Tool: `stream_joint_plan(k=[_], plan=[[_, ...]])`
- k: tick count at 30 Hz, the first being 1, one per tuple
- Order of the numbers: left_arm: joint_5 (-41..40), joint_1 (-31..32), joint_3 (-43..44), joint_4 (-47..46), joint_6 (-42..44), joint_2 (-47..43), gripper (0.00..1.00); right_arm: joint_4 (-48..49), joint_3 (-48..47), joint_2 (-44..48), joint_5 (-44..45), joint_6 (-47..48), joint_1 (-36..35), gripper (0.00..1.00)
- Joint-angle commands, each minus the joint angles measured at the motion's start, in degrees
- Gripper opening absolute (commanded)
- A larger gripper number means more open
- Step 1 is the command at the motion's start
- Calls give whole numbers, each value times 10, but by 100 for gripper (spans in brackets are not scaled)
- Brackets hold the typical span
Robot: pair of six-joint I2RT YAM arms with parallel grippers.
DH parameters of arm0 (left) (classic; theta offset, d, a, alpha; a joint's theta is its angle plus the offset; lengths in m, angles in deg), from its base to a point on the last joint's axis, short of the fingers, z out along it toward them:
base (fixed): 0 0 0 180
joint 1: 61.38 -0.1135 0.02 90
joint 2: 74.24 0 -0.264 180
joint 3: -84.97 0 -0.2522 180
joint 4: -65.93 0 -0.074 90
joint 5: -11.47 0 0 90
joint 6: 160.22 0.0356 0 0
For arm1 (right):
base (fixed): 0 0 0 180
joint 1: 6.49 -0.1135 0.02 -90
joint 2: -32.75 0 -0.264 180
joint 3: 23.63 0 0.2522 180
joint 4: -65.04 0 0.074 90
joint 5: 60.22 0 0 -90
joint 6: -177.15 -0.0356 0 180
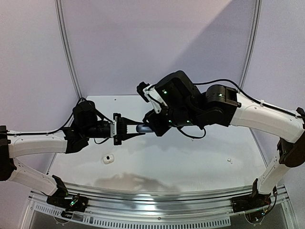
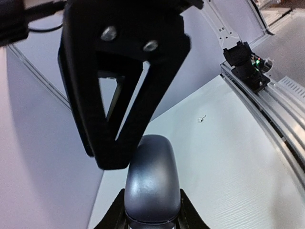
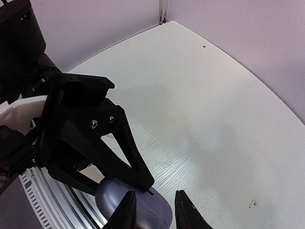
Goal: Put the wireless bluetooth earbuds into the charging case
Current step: Close the charging case with the earbuds at the center of the board, then pass from the left arm to the right
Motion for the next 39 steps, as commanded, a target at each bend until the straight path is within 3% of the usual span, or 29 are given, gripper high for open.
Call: stream_joint_plan(k=[1,4,6,8,15,21,26,29,34,39], plan=[[1,-2,16,5,-178,-2,0,39,48,65,20,-21,9,41],[72,-4,14,0,-372,-2,0,165,142,148,-22,-15,24,70],[125,-4,10,-52,-498,1,0,245,215,206,-77,-24,44,95],[135,-5,8,-107,-600,5,0,284,264,244,-110,-46,63,99],[149,-6,26,-211,-707,18,0,314,258,229,-316,-34,74,95],[145,-9,33,-214,-725,19,0,326,255,207,-378,-24,82,87],[143,-9,35,-212,-724,20,0,328,239,175,-409,-34,90,66],[144,-9,35,-211,-722,19,0,334,237,163,-421,-45,98,43],[140,-9,33,-213,-720,19,0,346,245,159,-423,-54,101,41],[139,-10,33,-214,-721,19,0,347,244,156,-426,-57,101,26]])
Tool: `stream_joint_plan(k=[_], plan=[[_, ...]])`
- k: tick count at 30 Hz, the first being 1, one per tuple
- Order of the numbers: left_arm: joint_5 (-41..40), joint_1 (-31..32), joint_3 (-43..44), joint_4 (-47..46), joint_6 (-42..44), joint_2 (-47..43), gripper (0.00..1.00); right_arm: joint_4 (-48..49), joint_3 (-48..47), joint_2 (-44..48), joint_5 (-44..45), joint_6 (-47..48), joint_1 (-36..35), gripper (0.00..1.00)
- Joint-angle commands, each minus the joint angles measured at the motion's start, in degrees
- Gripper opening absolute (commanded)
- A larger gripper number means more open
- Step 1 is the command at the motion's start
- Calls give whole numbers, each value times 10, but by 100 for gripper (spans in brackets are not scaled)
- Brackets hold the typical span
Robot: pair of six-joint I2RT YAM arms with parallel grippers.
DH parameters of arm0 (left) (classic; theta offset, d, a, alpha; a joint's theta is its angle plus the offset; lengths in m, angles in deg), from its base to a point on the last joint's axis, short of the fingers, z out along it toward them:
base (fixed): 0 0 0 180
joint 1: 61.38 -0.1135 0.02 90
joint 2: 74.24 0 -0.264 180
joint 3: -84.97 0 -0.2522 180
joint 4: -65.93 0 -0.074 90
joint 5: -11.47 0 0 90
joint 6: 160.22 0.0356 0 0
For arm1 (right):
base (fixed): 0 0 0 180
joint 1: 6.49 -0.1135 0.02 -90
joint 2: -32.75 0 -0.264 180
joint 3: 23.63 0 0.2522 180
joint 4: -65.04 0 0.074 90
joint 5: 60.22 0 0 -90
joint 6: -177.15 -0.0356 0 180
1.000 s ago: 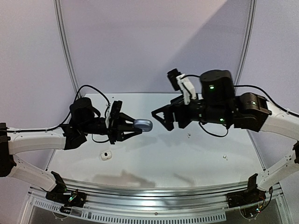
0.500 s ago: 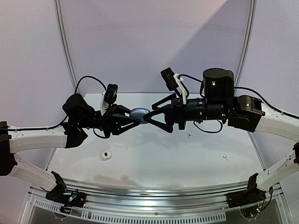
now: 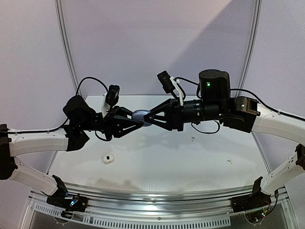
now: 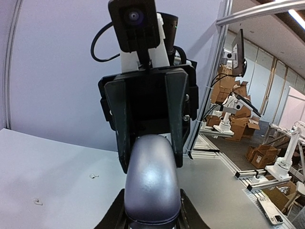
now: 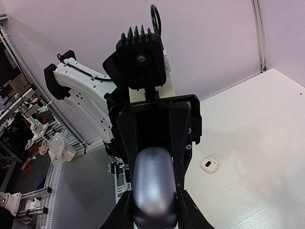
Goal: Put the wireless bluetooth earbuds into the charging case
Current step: Pass from the left arm to the right
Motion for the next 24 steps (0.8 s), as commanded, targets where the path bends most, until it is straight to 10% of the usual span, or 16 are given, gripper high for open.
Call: stream_joint_plan(k=[1,10,13,14,24], plan=[[-4,-5,11,-11,-3,5,0,12,-4,-8,-19,-7,2,23],[-7,-6,9,-15,5,6,3,-4,-25,-24,-43,0,5,0],[-12,-6,7,-2,25,3,86,-3,-21,-16,-19,-1,15,0],[-17,-7,6,6,34,2,98,-3,-18,-9,-7,-3,20,0],[-139,-13,-1,204,201,-13,99,-33,5,3,15,-44,154,0]])
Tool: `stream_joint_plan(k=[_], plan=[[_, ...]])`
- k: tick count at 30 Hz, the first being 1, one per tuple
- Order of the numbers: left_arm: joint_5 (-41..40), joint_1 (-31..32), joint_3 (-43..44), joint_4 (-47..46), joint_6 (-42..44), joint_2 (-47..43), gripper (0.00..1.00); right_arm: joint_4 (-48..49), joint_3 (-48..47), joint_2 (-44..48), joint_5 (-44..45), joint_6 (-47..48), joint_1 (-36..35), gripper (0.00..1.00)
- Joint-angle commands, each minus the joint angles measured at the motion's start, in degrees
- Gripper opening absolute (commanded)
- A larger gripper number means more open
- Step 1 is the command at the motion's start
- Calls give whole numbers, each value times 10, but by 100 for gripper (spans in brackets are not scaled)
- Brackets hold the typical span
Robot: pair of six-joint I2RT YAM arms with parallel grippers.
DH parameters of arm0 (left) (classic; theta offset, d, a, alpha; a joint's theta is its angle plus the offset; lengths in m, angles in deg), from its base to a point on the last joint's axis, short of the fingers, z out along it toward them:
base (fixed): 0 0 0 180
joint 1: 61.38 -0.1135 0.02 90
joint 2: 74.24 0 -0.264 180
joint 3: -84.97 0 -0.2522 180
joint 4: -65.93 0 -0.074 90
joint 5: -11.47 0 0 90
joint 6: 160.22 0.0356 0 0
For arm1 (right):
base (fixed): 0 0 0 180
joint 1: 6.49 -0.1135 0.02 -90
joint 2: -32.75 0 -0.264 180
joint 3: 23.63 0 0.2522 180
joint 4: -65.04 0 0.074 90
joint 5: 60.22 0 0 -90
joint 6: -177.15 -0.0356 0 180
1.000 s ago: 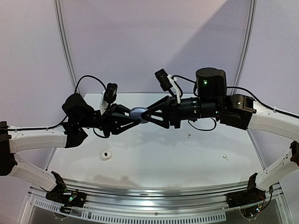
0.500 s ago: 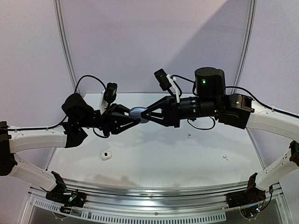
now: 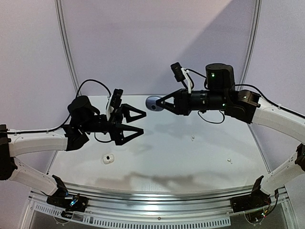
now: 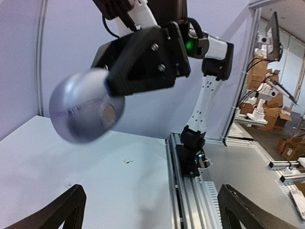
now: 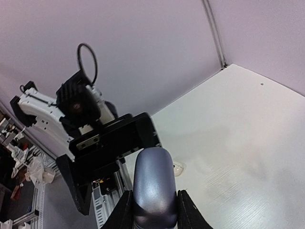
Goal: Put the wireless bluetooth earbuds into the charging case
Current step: Pass from the left arm to the right, then place the charging case with the earbuds at the center of the board.
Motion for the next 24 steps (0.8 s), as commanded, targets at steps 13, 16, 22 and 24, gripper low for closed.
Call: stream_joint_plan(k=[13,16,22,24], plan=[[-252,-25,8,244,199,-3,99,-18,-131,-319,-195,-109,240,0],[-243,-36,12,245,195,6,99,1,-145,-375,-235,-134,256,0],[-244,-49,23,240,210,22,99,30,-133,-447,-266,-183,279,0],[-243,-52,25,238,210,28,99,47,-127,-460,-270,-201,284,0]])
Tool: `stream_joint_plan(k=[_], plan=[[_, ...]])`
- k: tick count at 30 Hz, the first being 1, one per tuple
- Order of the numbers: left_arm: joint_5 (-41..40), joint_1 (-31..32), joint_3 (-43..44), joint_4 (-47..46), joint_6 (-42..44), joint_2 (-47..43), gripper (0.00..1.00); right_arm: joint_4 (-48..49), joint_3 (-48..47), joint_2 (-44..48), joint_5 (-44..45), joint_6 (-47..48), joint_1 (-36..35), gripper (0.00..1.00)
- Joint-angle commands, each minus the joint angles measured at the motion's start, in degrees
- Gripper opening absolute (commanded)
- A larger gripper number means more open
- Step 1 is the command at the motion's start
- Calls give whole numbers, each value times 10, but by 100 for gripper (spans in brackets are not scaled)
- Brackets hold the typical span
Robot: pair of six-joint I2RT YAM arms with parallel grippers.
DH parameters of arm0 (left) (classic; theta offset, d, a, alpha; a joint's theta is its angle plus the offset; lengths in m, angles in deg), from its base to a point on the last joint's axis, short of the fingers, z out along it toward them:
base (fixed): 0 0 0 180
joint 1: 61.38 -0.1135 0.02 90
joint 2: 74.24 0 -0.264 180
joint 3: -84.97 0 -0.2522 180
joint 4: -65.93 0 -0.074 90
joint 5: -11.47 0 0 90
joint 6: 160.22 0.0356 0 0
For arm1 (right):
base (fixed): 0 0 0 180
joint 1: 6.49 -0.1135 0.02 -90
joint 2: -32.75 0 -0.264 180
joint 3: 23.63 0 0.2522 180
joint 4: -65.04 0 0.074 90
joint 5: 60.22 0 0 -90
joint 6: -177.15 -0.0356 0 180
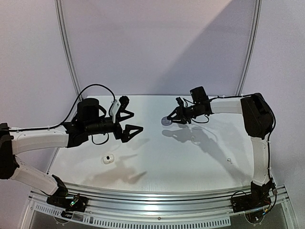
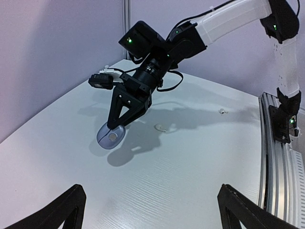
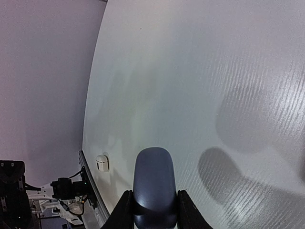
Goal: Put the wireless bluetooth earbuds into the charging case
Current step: Place the charging case with the earbuds at the center of the board.
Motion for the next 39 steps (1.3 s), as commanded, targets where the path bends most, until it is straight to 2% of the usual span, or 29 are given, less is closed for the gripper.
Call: stream_joint_plan(k=[1,4,11,19,23,27,29,39], plan=[[1,-13,20,10,12,17,99,53,3,-36,-42,-59,17,0],[9,-17,23,5,9,24,99,65,-7,-59,-55,-76,23,2],[13,-23,27,0,11,32,99,10,-50,-113,-74,-52,30,4],[15,-26,25,-4,9,36,99,-14,-66,-138,-73,-41,39,13],[14,-27,24,-6,13,35,99,-32,-78,-153,-74,-34,44,23],[14,-28,23,-6,13,35,99,-38,-82,-156,-70,-30,47,39],[17,-29,24,-5,12,36,99,-40,-86,-156,-65,-27,48,51],[24,-36,29,-6,13,42,99,-91,-124,-156,-25,1,53,59]])
